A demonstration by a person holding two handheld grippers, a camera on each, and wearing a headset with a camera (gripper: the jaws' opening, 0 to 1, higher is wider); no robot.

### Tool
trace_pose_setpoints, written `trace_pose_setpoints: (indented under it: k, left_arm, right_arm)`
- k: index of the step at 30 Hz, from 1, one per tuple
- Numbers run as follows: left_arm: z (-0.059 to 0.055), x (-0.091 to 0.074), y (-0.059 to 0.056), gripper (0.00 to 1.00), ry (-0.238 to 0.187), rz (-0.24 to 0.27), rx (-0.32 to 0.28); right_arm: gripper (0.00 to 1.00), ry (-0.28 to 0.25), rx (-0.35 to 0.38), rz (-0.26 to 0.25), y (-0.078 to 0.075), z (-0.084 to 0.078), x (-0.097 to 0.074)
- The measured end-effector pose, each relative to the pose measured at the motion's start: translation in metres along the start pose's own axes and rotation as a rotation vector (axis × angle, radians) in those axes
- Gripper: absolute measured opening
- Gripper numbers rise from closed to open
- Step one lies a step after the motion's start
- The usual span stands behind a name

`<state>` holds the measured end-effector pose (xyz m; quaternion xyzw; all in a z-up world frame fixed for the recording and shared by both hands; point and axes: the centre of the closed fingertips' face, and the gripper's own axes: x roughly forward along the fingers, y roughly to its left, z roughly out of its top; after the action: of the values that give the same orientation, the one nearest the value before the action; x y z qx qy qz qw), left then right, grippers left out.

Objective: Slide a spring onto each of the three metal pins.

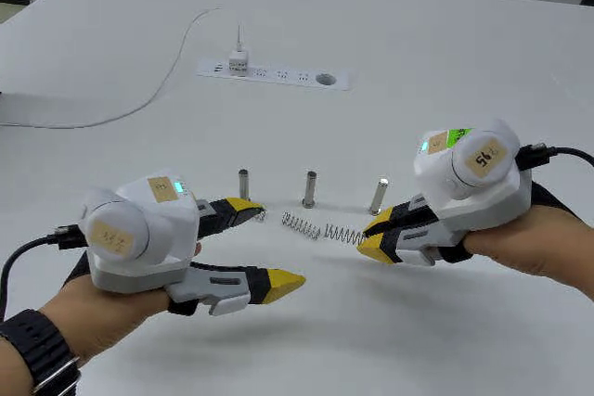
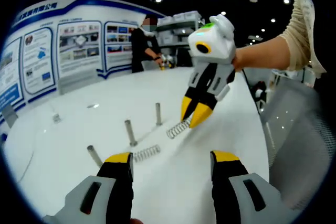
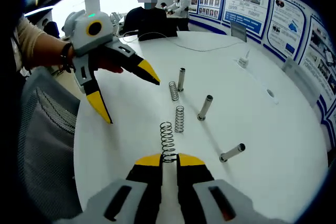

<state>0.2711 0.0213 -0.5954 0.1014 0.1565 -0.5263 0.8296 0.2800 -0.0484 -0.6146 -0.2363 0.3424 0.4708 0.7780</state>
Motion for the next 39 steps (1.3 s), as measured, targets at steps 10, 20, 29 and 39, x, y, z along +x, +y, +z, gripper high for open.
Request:
trace_pose_setpoints:
  k: [10, 20, 29, 39]
  left_arm:
    - [0.0, 0.015, -0.017, 0.52, 0.02, -0.069, 0.042]
    - [0.0, 0.022, -0.026, 0.41, 0.033, -0.11, 0.097]
    - [0.0, 0.025, -0.03, 0.28, 0.038, -0.132, 0.166]
    - [-0.003, 0.025, -0.032, 0.13, 0.048, -0.138, 0.218]
  right_arm:
    - [0.11, 0.018, -0.049, 0.059, 0.016, 0.005, 0.002]
    - [0.11, 0.041, -0.086, 0.1, 0.027, 0.004, 0.001]
    - [0.11, 0.065, -0.121, 0.142, 0.037, 0.005, 0.0]
    - [0.11, 0.071, -0.132, 0.155, 0.04, 0.008, -0.002]
